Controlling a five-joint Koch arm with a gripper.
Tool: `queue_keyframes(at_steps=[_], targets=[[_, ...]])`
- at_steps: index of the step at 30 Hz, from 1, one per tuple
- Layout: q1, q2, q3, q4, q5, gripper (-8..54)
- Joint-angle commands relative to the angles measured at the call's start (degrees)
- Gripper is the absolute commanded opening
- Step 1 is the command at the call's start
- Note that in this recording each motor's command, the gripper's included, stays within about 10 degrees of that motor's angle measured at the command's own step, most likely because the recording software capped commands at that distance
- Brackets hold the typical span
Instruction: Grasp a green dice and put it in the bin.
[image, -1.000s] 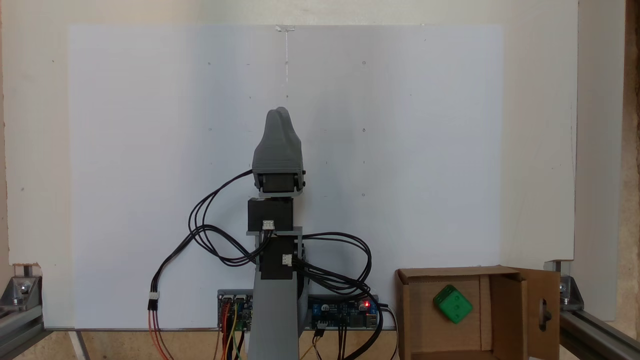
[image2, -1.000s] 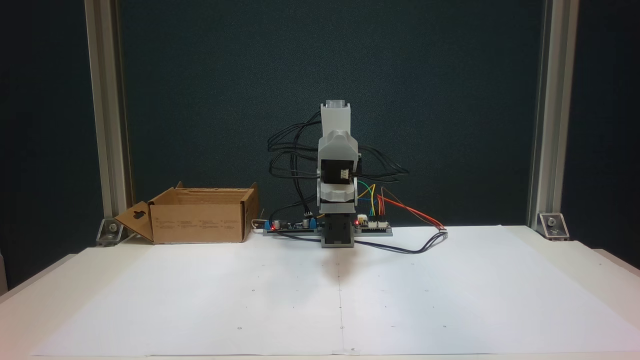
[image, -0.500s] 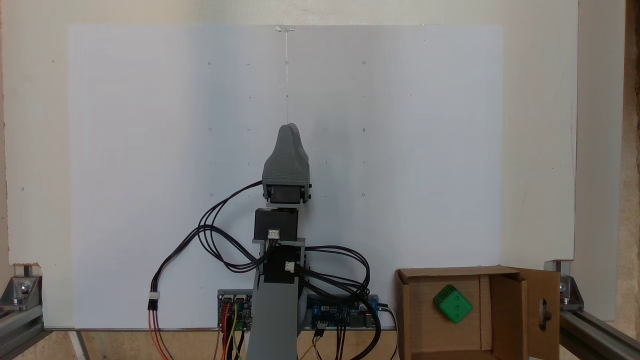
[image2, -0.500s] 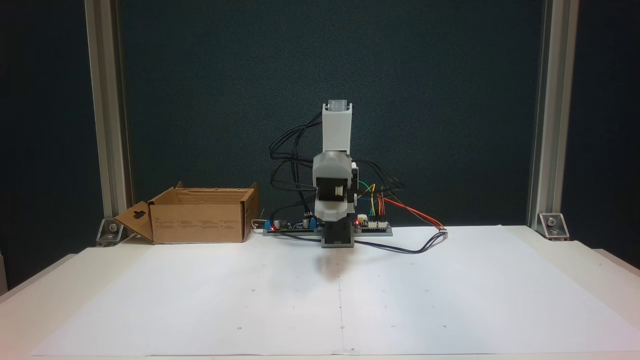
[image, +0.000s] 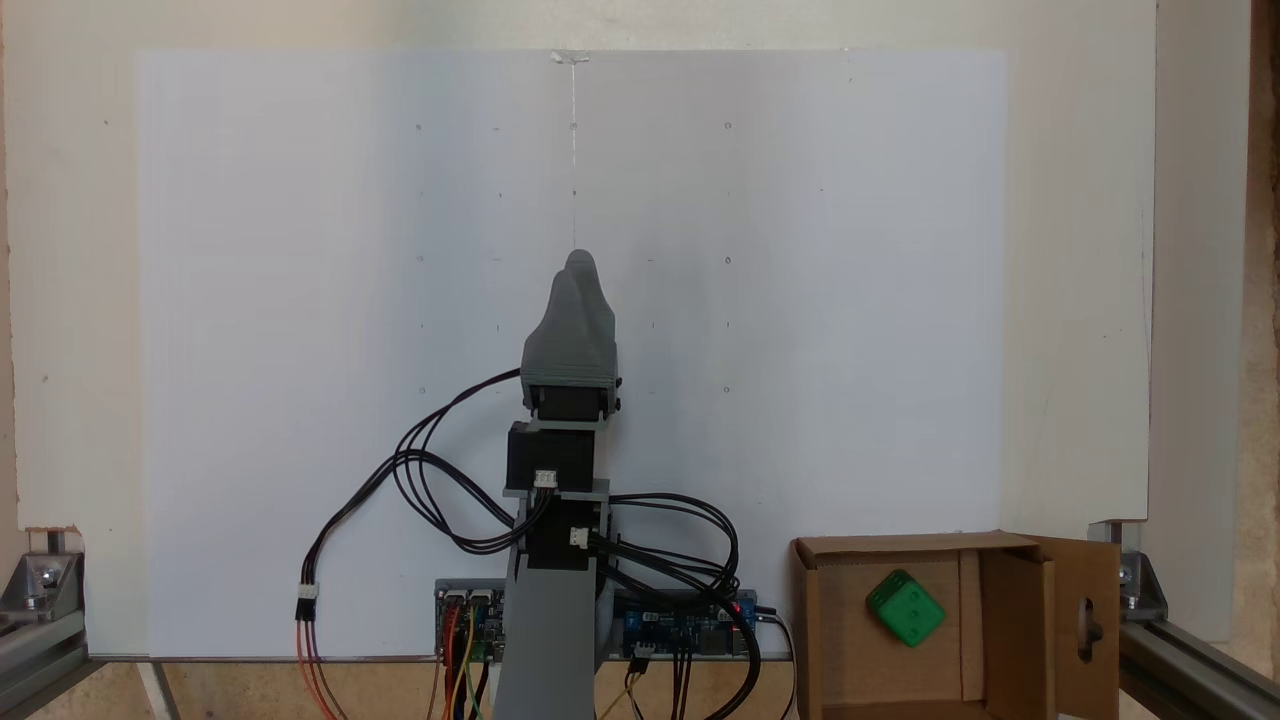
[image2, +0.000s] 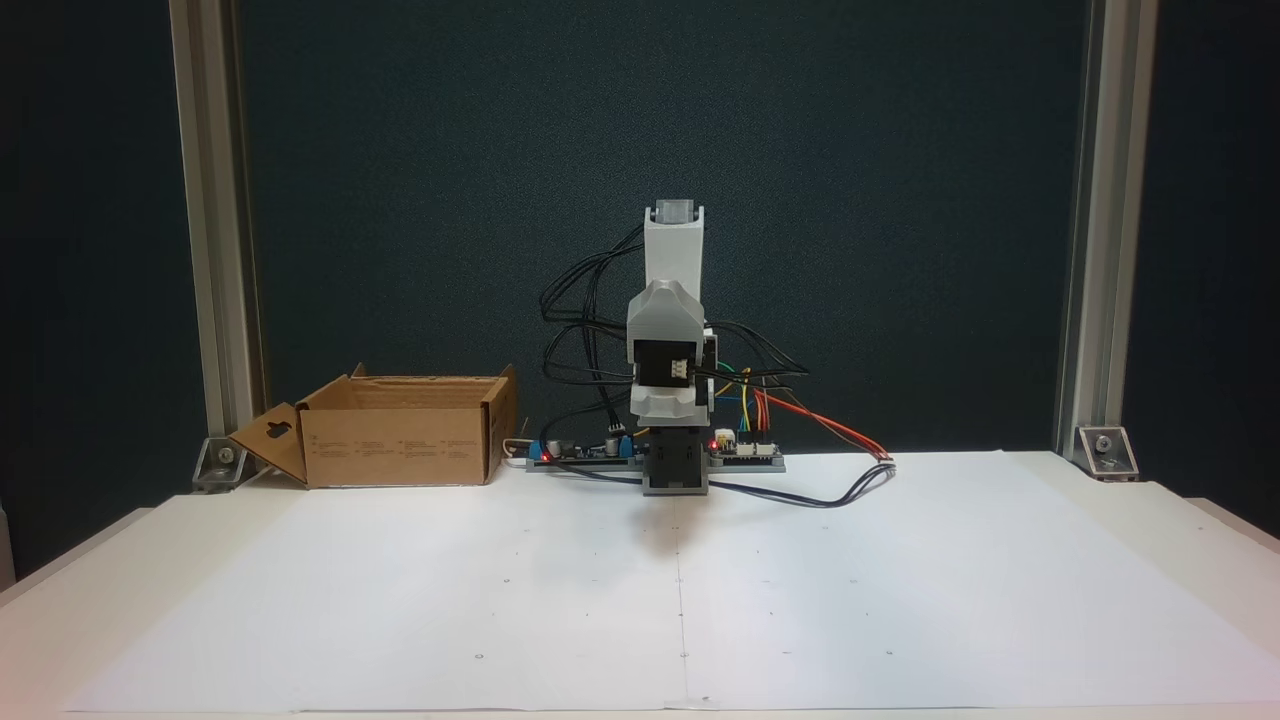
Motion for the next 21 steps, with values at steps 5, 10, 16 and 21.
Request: queue_keyframes(at_steps=[5, 10, 16, 21], targets=[[-0.44, 6.06, 2.99, -4.04, 2.02, 44.6], [-0.44, 5.98, 2.99, -4.04, 2.02, 44.6], [-0.7, 5.98, 2.99, -4.04, 2.02, 44.6], [-0.62, 6.06, 2.99, -4.04, 2.02, 44.6]])
